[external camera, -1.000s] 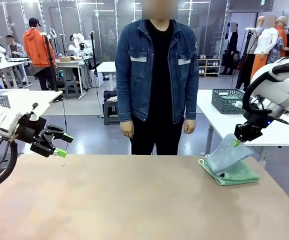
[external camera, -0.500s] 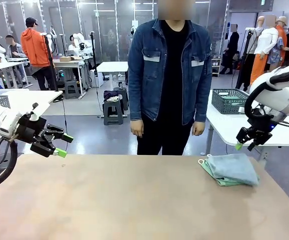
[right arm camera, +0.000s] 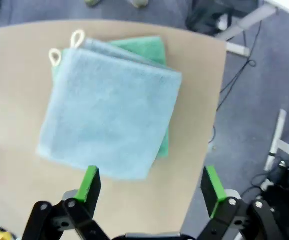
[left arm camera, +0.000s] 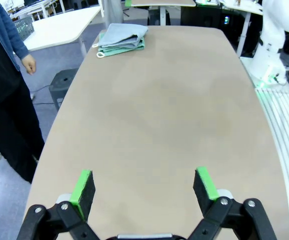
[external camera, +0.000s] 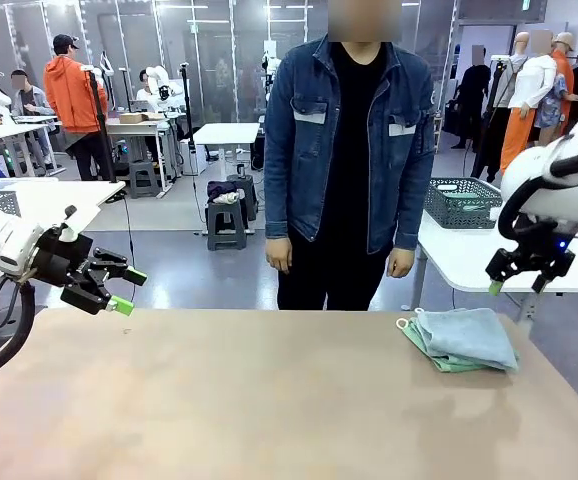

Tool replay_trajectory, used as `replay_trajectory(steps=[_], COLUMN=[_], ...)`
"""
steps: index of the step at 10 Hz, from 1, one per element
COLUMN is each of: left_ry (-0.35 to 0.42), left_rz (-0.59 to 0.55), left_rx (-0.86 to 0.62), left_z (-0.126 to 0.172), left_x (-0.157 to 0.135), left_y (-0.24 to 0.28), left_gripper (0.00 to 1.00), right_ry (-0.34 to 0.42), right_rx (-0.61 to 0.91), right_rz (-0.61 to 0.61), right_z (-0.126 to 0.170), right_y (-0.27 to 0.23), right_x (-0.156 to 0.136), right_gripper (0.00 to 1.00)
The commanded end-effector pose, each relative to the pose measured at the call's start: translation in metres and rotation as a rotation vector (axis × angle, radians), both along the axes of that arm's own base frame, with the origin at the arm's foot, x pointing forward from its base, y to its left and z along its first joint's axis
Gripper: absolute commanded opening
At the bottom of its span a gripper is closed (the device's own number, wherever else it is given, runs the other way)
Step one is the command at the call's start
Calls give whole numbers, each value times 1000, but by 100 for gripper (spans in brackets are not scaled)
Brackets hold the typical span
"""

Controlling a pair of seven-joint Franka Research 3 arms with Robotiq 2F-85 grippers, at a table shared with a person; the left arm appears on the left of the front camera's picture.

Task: Fold the towels and place them in the basket.
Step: Stack the folded Towel with hook on the right side of the table.

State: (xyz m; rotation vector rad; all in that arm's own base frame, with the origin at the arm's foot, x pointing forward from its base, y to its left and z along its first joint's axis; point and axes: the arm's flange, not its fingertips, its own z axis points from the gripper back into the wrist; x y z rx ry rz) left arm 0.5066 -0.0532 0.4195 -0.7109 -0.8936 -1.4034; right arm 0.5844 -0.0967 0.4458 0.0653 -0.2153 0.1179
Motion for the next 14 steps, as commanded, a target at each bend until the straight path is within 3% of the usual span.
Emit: replay_trajectory(steps=[1,4,6,9,10,14], left_ry=[6,6,6,6,6,6], left_rz=[15,15,15,15,15,15], left_rx=[4,4,4,4,4,4], left_z=[3,3,3,3,3,3], left_x=[-1,-1,-1,-1,-1,-1], left_y=[-1,-1,-1,-1,-1,-1], left_gripper=[100,100,100,100,100,100], right_ry=[-97,-132,-200,-309,-226,-226], right_rx=[-67,-58,10,25,1,1], right_rz=[-31,-59,25,30,18,18], right_z=[86,183,206,203,226,226], right_y=[34,53,56,61,59,59], right_x=[-95,-202,-246,-271,-270,-270], right_gripper=[100,100,100,100,100,100])
